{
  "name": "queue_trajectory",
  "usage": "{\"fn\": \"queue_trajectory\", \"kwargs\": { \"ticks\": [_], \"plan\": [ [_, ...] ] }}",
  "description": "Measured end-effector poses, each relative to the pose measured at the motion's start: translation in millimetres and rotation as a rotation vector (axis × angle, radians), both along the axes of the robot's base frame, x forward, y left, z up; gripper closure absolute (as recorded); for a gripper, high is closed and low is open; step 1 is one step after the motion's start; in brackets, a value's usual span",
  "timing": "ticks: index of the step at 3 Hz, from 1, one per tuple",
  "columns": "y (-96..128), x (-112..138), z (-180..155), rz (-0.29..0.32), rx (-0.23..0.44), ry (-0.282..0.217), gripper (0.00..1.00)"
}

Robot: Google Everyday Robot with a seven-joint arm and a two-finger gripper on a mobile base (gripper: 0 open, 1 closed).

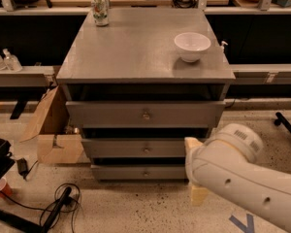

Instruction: Open middle drawer

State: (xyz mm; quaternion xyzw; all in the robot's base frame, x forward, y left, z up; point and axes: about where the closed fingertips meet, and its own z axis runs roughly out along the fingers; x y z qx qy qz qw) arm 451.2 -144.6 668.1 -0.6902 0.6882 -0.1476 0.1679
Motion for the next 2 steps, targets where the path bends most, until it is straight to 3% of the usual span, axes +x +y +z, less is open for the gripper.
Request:
{"fn": "queue_trajectory", "kwargs": {
  "ticks": [1, 2],
  "plan": [
    [15.0, 9.8, -47.3, 0.044, -0.024, 0.015, 0.00],
    [24.9, 44.0, -95.0, 0.105, -0.048, 0.007, 0.00]
  ]
}}
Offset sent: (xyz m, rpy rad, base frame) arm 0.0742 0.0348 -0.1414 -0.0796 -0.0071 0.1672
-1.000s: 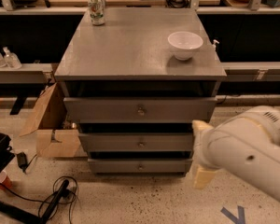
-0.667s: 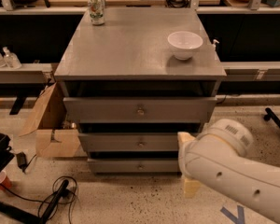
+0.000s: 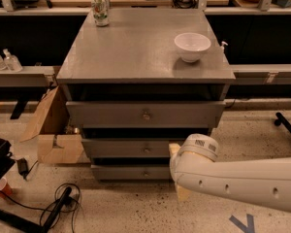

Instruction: Open middle drawer

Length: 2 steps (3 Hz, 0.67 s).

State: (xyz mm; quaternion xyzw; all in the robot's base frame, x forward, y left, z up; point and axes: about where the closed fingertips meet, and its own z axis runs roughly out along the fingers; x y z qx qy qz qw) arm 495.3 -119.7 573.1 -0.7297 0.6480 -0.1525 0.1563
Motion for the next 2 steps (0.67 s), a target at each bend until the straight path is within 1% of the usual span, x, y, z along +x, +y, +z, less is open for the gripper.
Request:
{"fn": "queue_trajectory", "kwargs": {
  "ticks": [1, 2],
  "plan": [
    [2.8, 54.2, -59.8, -0.005, 0.039, 0.035, 0.00],
    [3.5, 58.0, -61.9, -0.004, 0.036, 0.036, 0.00]
  ]
}}
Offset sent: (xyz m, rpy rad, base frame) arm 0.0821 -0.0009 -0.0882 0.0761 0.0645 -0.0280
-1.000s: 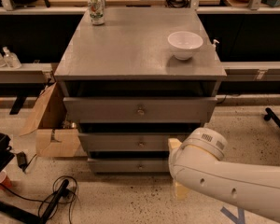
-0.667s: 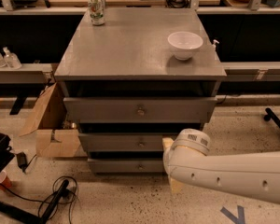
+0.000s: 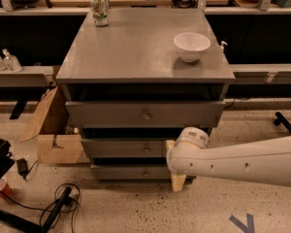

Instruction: Open middle drawer

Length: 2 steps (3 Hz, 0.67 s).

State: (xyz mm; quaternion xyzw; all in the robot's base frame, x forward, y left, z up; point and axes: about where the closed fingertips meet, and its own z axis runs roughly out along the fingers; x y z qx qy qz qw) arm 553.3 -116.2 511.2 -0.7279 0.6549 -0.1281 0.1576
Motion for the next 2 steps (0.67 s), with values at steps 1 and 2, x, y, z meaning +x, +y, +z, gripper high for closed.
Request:
{"fn": "queue_trajectory", "kwargs": {
  "ticks": [1, 2],
  "plan": [
    [5.0, 39.4, -20.7, -0.006, -0.031, 0.005, 0.00],
    [-0.1, 79.1, -45.8, -0.035, -0.075, 0.020, 0.00]
  ]
}}
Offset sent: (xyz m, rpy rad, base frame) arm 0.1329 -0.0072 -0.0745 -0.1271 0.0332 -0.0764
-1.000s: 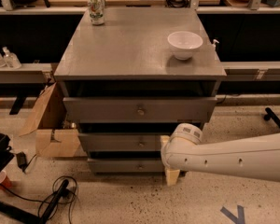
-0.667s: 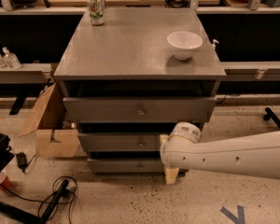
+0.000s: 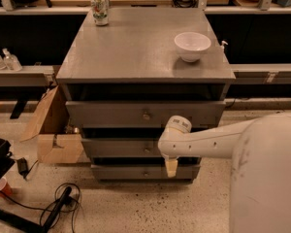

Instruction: Open middle drawer

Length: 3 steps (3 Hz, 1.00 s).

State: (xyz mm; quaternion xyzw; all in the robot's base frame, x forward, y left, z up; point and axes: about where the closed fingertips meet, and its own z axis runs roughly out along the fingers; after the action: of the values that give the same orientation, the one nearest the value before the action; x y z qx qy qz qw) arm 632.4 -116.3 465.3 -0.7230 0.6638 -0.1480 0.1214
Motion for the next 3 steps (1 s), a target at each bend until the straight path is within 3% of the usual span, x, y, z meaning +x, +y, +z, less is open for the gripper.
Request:
{"fn": "queue_trajectory", "kwargs": {
  "ticks": [2, 3],
  "plan": [
    [-32.6, 42.2, -37.9, -0.097, -0.007, 0.006, 0.02],
    [-41.1, 45.8, -48.7, -0.129, 0.015, 0.013, 0.24]
  ]
}}
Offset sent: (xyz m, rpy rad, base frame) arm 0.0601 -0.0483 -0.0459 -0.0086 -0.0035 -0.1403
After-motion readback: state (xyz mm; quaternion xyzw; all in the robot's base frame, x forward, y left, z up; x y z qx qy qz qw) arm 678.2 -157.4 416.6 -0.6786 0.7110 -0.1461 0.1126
